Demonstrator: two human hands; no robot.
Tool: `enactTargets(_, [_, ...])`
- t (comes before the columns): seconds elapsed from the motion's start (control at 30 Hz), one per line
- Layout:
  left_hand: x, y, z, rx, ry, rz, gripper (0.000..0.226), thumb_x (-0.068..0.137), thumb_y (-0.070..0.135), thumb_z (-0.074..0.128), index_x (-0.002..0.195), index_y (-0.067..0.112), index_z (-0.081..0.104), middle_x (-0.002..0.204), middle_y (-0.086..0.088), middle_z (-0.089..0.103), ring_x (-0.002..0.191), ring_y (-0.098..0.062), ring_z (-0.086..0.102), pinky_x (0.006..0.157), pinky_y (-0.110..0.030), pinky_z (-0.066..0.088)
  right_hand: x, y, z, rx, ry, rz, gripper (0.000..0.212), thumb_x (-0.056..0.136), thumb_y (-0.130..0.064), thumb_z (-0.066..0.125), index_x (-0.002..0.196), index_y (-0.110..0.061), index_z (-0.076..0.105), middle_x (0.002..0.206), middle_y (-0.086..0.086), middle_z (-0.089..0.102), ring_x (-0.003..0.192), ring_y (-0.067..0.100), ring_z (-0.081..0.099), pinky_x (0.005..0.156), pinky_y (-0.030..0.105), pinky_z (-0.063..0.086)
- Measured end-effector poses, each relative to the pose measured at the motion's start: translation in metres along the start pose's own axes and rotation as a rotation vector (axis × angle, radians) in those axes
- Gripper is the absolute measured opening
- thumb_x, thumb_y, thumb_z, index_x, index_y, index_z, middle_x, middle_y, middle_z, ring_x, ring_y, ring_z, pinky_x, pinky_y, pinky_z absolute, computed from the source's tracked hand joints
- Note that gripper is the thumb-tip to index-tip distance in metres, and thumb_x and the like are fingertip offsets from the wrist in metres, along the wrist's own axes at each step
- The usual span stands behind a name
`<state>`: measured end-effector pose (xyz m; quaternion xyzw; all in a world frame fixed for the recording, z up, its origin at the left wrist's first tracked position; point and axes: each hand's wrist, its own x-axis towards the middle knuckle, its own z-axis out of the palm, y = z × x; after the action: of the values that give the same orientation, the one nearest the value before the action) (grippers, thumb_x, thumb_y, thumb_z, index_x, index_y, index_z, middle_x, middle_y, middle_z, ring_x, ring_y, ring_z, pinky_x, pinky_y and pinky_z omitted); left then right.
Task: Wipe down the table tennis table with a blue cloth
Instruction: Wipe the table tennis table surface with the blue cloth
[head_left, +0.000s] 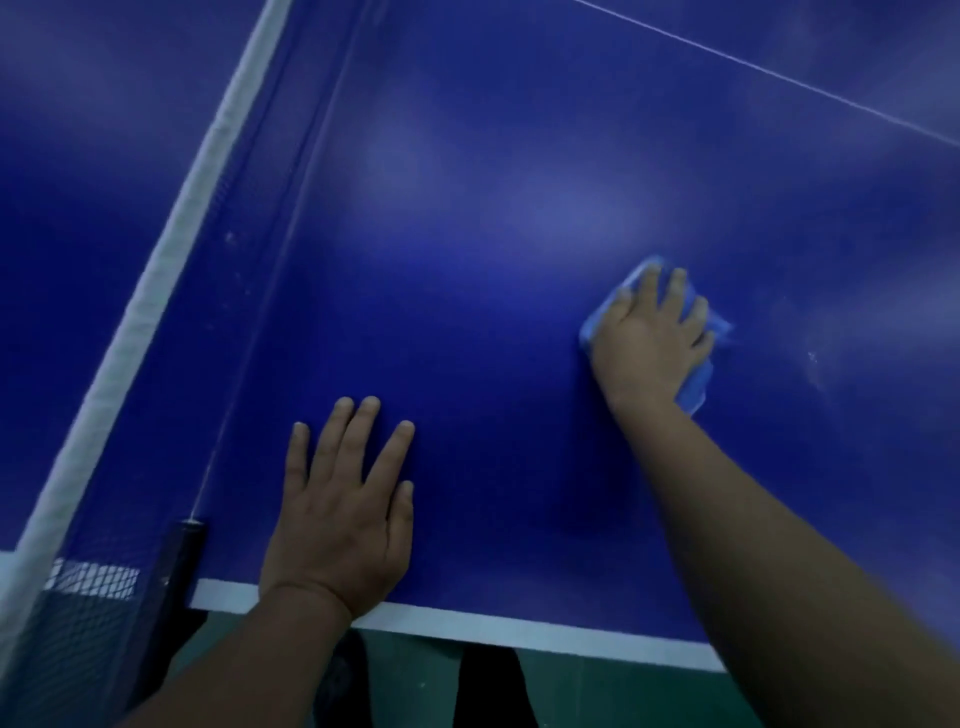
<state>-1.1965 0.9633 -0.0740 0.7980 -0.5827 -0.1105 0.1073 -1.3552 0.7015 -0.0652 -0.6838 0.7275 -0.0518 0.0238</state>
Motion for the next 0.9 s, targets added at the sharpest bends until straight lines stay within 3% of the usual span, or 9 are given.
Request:
enactTargets(0.2, [-0.004,0.001,-0.002,0.013,0.019,-0.050,0.058,0.096,0.036,0.034,0.143,0.005,0.048,0.156,-0.017,0.036,0.146,-0.031,0.027,0.115,-0.058,0.018,-0.071,-0.083,0.014,0.010,-0.174,-1.292,0.052,0.103,-0.044,0.030,0.151,-0.027,0.042,0.160,-0.002,0.034,0.146,0.034,0.030,0.115,0.058,0.026])
enactTargets(0.3, [-0.004,0.000,-0.001,0.038,-0.003,-0.069,0.056,0.097,0.038,0.034,0.144,0.010,0.048,0.156,-0.014,0.036,0.146,-0.031,0.028,0.114,-0.060,0.020,-0.004,-0.124,0.014,-0.170,-0.171,-1.647,0.054,0.103,-0.043,0.023,0.152,-0.026,0.039,0.160,-0.001,0.035,0.144,0.034,0.034,0.112,0.052,0.028])
enactTargets(0.33, [-0.004,0.000,0.000,0.054,-0.010,-0.085,0.056,0.097,0.038,0.033,0.144,0.012,0.047,0.157,-0.013,0.036,0.147,-0.031,0.027,0.114,-0.061,0.020,0.026,-0.143,0.016,-0.237,-0.140,-1.609,0.055,0.104,-0.041,0.019,0.154,-0.024,0.034,0.162,0.001,0.031,0.145,0.034,0.031,0.113,0.051,0.029])
enactTargets(0.4, [-0.004,0.001,0.000,0.073,-0.030,-0.116,0.055,0.097,0.038,0.033,0.144,0.014,0.048,0.157,-0.012,0.035,0.147,-0.031,0.028,0.114,-0.062,0.018,0.068,-0.170,0.016,-0.212,-0.138,-1.290,0.054,0.107,-0.040,0.017,0.158,-0.025,0.024,0.166,0.000,0.020,0.149,0.032,0.020,0.116,0.049,0.022])
enactTargets(0.47, [-0.003,0.001,0.000,0.078,-0.034,-0.134,0.054,0.097,0.038,0.033,0.143,0.016,0.051,0.156,-0.011,0.037,0.146,-0.030,0.029,0.115,-0.063,0.017,0.064,-0.170,0.017,-0.115,-0.163,-1.150,0.052,0.107,-0.041,0.025,0.156,-0.026,0.028,0.165,-0.001,0.021,0.150,0.034,0.019,0.118,0.051,0.018])
enactTargets(0.63, [-0.001,0.001,-0.002,0.078,-0.047,-0.146,0.053,0.096,0.038,0.035,0.140,0.016,0.054,0.154,-0.012,0.041,0.144,-0.032,0.032,0.114,-0.064,0.019,-0.012,-0.126,0.025,-0.034,-0.167,-1.845,0.052,0.105,-0.045,0.028,0.153,-0.028,0.037,0.161,-0.003,0.032,0.149,0.034,0.025,0.117,0.056,0.019])
enactTargets(0.77, [-0.001,0.003,-0.004,0.077,-0.067,-0.156,0.053,0.096,0.038,0.035,0.141,0.017,0.053,0.154,-0.010,0.041,0.145,-0.031,0.032,0.114,-0.063,0.020,0.017,-0.185,0.023,-0.113,-0.160,-1.923,0.052,0.104,-0.041,0.031,0.151,-0.022,0.041,0.158,0.002,0.039,0.144,0.036,0.033,0.113,0.053,0.028])
enactTargets(0.83, [-0.001,0.003,-0.004,0.073,-0.068,-0.157,0.053,0.097,0.038,0.034,0.142,0.018,0.052,0.155,-0.009,0.040,0.146,-0.029,0.031,0.114,-0.062,0.019,0.062,-0.219,0.020,-0.201,-0.006,-1.738,0.053,0.098,-0.032,0.037,0.146,-0.010,0.047,0.150,0.013,0.048,0.136,0.039,0.042,0.104,0.052,0.039])
enactTargets(0.9, [-0.002,0.003,-0.004,0.058,-0.065,-0.163,0.053,0.097,0.039,0.034,0.142,0.018,0.053,0.155,-0.009,0.040,0.146,-0.029,0.030,0.114,-0.061,0.019,0.120,-0.233,0.016,-0.175,-0.045,-1.311,0.055,0.100,-0.030,0.033,0.150,-0.010,0.039,0.158,0.011,0.035,0.145,0.038,0.029,0.111,0.055,0.028])
